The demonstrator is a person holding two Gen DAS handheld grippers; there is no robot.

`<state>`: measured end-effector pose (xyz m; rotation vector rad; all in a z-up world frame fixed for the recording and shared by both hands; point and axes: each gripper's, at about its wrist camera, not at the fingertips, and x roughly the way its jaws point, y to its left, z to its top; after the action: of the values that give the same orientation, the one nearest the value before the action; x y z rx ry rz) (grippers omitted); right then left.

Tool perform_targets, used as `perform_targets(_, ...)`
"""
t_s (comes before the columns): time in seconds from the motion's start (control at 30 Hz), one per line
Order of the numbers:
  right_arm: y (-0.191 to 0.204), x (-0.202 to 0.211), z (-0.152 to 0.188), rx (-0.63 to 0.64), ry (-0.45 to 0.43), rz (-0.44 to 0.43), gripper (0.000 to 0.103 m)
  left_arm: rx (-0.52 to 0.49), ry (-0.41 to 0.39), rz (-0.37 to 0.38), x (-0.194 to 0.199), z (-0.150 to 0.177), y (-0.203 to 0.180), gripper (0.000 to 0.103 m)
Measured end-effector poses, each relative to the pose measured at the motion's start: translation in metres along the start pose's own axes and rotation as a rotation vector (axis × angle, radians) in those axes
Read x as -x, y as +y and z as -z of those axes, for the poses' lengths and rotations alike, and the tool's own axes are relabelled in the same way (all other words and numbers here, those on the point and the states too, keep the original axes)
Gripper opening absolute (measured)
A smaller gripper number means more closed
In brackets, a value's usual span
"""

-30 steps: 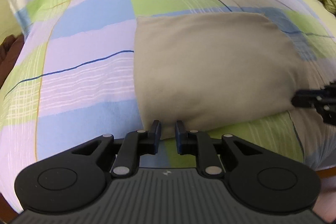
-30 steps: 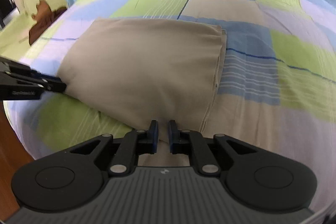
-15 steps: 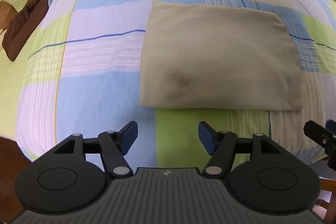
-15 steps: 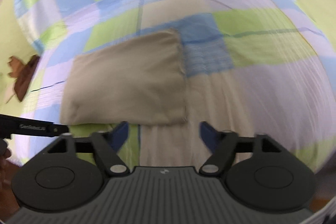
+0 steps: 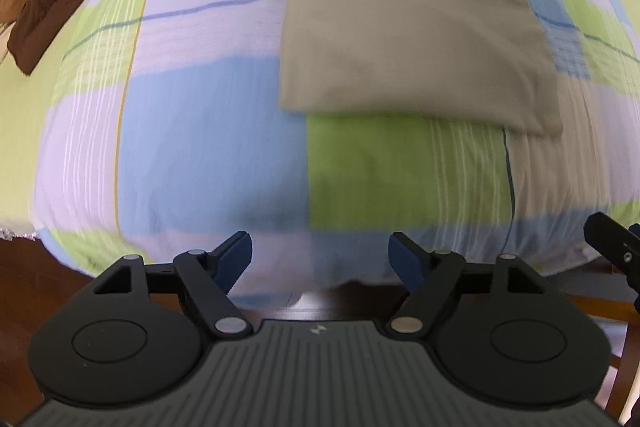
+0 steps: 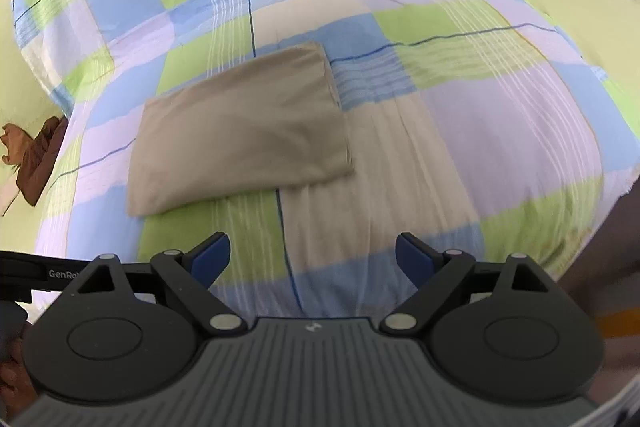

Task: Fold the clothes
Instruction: 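Pull both grippers back from the folded square on the sheet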

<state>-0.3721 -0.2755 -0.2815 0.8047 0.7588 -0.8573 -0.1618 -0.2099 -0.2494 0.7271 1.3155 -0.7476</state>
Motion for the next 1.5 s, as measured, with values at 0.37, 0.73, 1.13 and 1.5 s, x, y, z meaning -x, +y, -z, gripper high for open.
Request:
perform_targets(0.37, 0.031, -0.025, -0.02, 0.128, 0.082, 0.16, 0.09, 0.024, -0.142, 0.012, 0.019, 0.007, 0.024, 0.077)
perform_targets(0.73, 0.048, -0.022, -0.03, 0.177, 0.084, 0.174, 0.091, 0.019, -0.2, 0.013, 0.026, -0.006, 0.016, 0.077)
perform_targets(1.13, 0.097, -0.016, -0.02, 0.235, 0.077, 0.152, 0.093, 0.058, -0.204, -0.031, 0.032, 0.006, 0.07, 0.077)
perform_targets(1.5, 0.135, -0.021, -0.011, 0.317, 0.091, 0.128, 0.094, 0.101, -0.196, -0.04, 0.029, 0.007, 0.101, 0.077)
